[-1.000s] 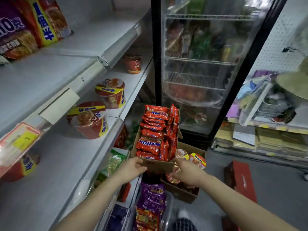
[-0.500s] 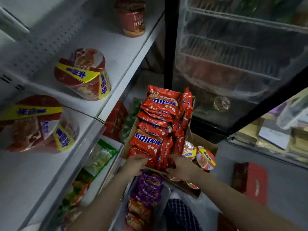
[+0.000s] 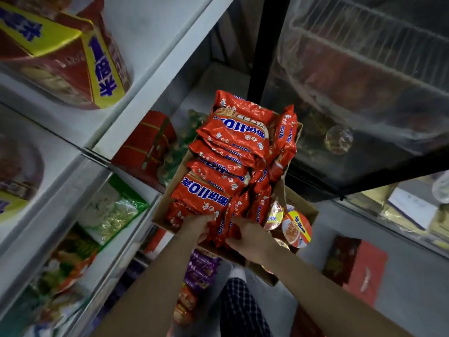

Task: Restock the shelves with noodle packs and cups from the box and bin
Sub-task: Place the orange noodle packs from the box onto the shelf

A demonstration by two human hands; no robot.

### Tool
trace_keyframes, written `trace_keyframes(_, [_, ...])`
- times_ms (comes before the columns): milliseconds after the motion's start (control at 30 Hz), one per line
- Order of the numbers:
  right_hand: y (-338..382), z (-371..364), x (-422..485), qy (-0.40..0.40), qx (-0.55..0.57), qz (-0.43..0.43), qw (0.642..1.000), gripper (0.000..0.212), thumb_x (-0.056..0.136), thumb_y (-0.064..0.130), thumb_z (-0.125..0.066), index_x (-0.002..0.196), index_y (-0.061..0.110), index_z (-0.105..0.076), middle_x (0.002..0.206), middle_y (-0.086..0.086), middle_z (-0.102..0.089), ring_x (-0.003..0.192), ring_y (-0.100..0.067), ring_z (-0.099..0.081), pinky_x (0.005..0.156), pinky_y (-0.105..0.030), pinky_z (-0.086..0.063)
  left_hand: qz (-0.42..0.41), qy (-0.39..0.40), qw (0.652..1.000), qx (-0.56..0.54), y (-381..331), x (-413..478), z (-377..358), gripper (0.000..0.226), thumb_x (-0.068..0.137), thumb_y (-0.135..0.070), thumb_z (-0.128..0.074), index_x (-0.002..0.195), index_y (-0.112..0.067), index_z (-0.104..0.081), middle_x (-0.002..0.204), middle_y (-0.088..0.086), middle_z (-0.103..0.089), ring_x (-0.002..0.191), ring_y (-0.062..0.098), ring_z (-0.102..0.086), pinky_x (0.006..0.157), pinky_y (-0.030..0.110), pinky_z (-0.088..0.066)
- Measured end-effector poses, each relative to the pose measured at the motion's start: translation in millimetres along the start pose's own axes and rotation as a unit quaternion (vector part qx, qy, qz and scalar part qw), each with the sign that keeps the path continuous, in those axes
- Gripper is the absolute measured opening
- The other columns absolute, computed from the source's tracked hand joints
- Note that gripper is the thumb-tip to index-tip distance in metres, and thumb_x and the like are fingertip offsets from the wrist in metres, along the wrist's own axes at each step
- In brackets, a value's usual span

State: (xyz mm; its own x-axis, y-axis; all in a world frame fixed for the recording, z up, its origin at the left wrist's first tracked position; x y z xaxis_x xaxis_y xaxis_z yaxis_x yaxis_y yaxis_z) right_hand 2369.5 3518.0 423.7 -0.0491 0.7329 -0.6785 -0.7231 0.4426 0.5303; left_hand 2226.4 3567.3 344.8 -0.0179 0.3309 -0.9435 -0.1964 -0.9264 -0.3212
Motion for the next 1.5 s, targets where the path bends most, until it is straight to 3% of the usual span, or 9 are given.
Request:
trace_keyframes(200, [-6,3,-3,-0.02,0.033,0.007,0.999,0.036,0.094,0.027,-0.058,0.129,0.02,-0.053,0.121,-0.001,-0.063,0.108,-0.018,-0.062,0.094,-0.032,-0.051,0.012,-0.022,0.995,-0.094,3,12,-1,0.049,0.084,-0.026,-0.078,0.122,-0.007,-0.055,0.118,0.01,-0.067,0.112,0.025,-0.064,0.097,0.039,-0.054])
trace_keyframes(400, [-5,8,-13,-0.017,0.02,0.013,1.0,0.033,0.094,0.024,-0.057,0.125,0.014,-0.054,0.115,-0.006,-0.064,0.104,-0.02,-0.063,0.09,-0.036,-0.053,-0.01,-0.024,0.995,-0.098,-11,12,-9,0.021,0.089,-0.012,-0.071,0.107,-0.006,-0.063,0.104,0.007,-0.071,0.083,0.014,-0.069,0.072,0.027,-0.059])
trace_keyframes(633, [-5,29,-36,-0.031,0.043,0.009,0.999,0.035,0.096,0.028,-0.056,0.129,0.021,-0.054,0.119,-0.002,-0.066,0.106,-0.018,-0.064,0.094,-0.035,-0.053,-0.075,-0.077,0.988,-0.109,-31,-25,6,0.008,0.093,-0.003,-0.06,0.091,-0.01,-0.062,0.084,0.004,-0.066,0.075,0.012,-0.063,0.076,0.031,-0.058])
trace_keyframes(833, [22,53,-54,-0.026,0.035,0.025,0.999,0.044,0.096,0.026,-0.059,0.138,0.013,-0.049,0.132,-0.007,-0.061,0.114,-0.022,-0.06,0.097,-0.032,-0.048,-0.163,-0.075,0.977,-0.115,-57,-95,52,0.017,0.083,0.0,-0.061,0.076,-0.014,-0.056,0.054,-0.002,-0.048,0.047,0.009,-0.044,0.049,0.023,-0.045])
trace_keyframes(1000, [66,66,-71,-0.028,0.042,0.065,0.997,0.055,0.096,0.033,-0.06,0.143,0.01,-0.043,0.123,-0.005,-0.064,0.111,-0.023,-0.063,0.086,-0.025,-0.045,-0.222,-0.047,0.971,-0.073,-59,-174,92,0.01,0.045,-0.009,-0.058,0.045,-0.017,-0.053,0.05,0.006,-0.037,0.036,0.016,-0.029,0.043,0.018,-0.023])
trace_keyframes(1133, [108,63,-101,0.005,0.073,0.124,0.99,0.059,0.089,0.033,-0.07,0.14,0.015,-0.046,0.117,0.011,-0.055,0.114,-0.011,-0.055,0.092,-0.021,-0.039,-0.233,0.015,0.971,-0.05,-41,-235,117,0.039,0.038,-0.008,-0.051,0.075,-0.003,-0.063,0.065,0.015,-0.055,0.051,0.025,-0.052,0.044,0.022,-0.038])
trace_keyframes(1267, [144,31,-133,0.085,0.041,0.163,0.982,0.099,0.076,0.05,-0.077,0.153,0.018,-0.024,0.147,0.005,-0.044,0.131,-0.014,-0.046,0.106,-0.027,-0.039,-0.242,0.058,0.968,-0.01,-8,-291,150,0.06,0.045,-0.003,-0.046,0.101,0.01,-0.062,0.069,0.014,-0.063,0.057,0.027,-0.064,0.043,0.023,-0.05])
trace_keyframes(1367, [176,-4,-167,0.151,0.023,0.191,0.97,0.086,0.074,0.052,-0.077,0.147,0.026,-0.038,0.144,0.01,-0.051,0.122,-0.007,-0.053,0.097,-0.021,-0.044,-0.272,0.07,0.96,0.004,30,-334,176,0.044,0.051,-0.002,-0.042,0.091,0.008,-0.058,0.062,0.01,-0.062,0.053,0.024,-0.065,0.042,0.022,-0.049])
trace_keyframes(1500, [207,-71,-216,0.195,0.011,0.217,0.957,0.075,0.059,0.06,-0.085,0.125,0.033,-0.061,0.122,0.015,-0.067,0.116,-0.008,-0.061,0.109,-0.04,-0.042,-0.312,0.044,0.948,-0.048,107,-383,229,0.04,0.049,-0.004,-0.046,0.089,0.001,-0.053,0.071,0.012,-0.061,0.055,0.022,-0.065,0.042,0.02,-0.05])
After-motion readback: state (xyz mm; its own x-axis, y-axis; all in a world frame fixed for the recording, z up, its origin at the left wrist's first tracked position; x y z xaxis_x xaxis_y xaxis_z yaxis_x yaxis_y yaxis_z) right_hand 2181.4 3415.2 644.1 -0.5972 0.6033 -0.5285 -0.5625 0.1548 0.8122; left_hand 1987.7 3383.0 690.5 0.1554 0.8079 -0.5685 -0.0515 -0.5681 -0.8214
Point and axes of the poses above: each hand's wrist, its own x-axis towards the middle knuckle, its own z-axis out of the back of the hand, y = z × x, the point moved 6 cm from there along x, towards the middle knuckle
